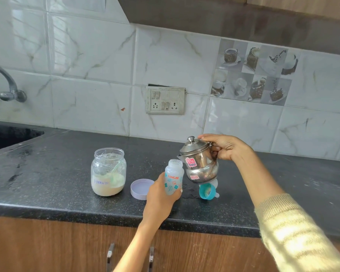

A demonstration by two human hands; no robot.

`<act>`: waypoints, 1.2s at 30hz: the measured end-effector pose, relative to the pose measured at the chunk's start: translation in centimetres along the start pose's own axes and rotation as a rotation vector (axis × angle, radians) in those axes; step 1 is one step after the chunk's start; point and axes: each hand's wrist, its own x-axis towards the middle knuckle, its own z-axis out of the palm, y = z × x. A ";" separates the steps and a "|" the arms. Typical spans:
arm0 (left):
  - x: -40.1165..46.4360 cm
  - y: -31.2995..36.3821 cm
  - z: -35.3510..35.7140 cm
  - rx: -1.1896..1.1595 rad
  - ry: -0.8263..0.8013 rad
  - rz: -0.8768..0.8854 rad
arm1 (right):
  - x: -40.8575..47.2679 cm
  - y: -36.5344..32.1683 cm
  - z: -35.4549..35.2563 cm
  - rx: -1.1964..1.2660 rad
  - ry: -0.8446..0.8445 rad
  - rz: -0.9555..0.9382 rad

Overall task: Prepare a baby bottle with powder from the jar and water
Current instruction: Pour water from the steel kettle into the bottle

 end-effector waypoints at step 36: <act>0.3 -0.8 0.7 0.022 0.013 -0.032 | 12.5 7.2 3.8 0.476 0.329 0.012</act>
